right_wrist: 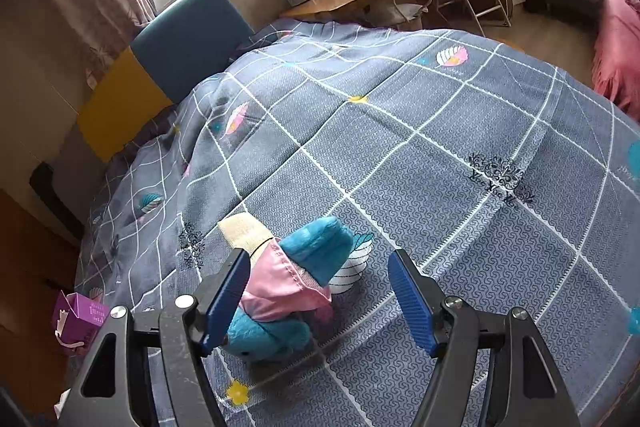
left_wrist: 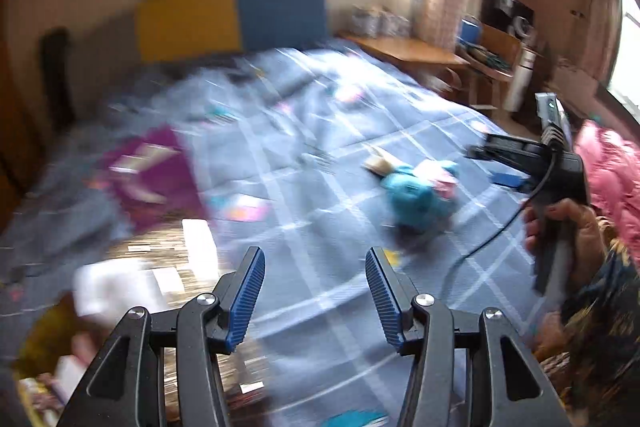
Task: Organize soft objects
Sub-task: 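Move both tools to the blue plush toy and beige bandage roll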
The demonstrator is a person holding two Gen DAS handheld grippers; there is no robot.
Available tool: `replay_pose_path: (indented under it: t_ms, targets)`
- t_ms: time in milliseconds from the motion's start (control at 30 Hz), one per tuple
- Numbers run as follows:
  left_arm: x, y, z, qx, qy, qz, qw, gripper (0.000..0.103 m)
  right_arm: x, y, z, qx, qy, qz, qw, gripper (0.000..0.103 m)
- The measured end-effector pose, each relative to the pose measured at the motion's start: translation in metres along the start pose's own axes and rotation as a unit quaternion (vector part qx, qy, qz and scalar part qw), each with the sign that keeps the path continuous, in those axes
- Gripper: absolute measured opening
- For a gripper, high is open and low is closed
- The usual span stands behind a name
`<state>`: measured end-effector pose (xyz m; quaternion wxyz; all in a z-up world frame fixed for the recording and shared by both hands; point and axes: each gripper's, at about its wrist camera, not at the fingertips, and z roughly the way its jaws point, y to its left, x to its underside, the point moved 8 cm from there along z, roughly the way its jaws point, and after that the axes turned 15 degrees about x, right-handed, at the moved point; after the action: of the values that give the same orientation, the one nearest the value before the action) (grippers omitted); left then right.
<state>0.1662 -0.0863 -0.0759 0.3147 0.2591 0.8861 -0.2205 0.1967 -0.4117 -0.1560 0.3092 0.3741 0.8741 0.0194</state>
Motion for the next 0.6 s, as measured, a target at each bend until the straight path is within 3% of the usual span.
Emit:
replay_pose_path:
  t_ms: [233,600]
  targets:
    - [-0.004,-0.042,0.092,0.068,0.068,0.016,0.9952,0.081,0.003,-0.01,0.006,-0.018,0.029,0.04,0.999,0.077]
    - [-0.033,-0.073,0.185,0.1,0.104,0.052,0.9882,0.087,0.003,-0.01,0.007,-0.043,0.049,0.06,0.996,0.077]
